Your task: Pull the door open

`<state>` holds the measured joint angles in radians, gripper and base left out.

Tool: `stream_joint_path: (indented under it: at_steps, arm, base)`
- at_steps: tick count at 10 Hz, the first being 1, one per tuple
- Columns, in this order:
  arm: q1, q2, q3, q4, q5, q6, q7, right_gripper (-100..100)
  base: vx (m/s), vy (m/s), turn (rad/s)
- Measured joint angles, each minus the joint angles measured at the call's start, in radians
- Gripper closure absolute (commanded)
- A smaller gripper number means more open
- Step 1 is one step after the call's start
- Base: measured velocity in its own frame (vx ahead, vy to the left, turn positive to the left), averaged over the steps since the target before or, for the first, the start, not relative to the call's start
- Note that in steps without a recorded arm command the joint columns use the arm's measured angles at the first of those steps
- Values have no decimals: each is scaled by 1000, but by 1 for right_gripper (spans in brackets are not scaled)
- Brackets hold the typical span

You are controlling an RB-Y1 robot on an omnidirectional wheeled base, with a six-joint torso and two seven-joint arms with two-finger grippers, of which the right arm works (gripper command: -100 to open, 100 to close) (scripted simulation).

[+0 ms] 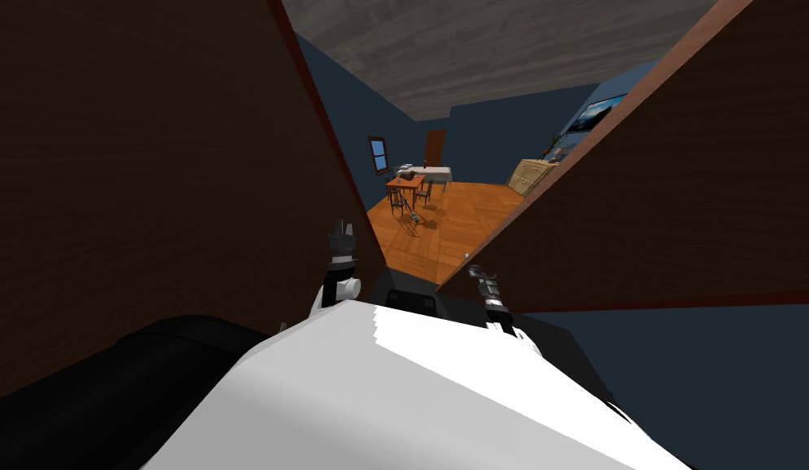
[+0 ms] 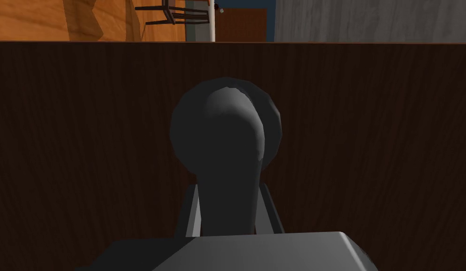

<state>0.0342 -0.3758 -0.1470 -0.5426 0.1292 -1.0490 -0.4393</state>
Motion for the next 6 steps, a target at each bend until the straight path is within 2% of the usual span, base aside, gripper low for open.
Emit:
stream_joint_path:
  at_steps: [1,2,4,6]
  arm:
    - [3,-5,5,10,3,-16,-7,100]
    - [23,-12,7,-6,6,-24,-16,100]
    - [29,-26,14,15,12,-53,-30,100]
    - [39,-31,14,22,15,-67,-35,100]
  base:
    - [-205,-32,170]
    - [-185,-26,126]
    - [-102,-29,45]
    - [-147,-43,174]
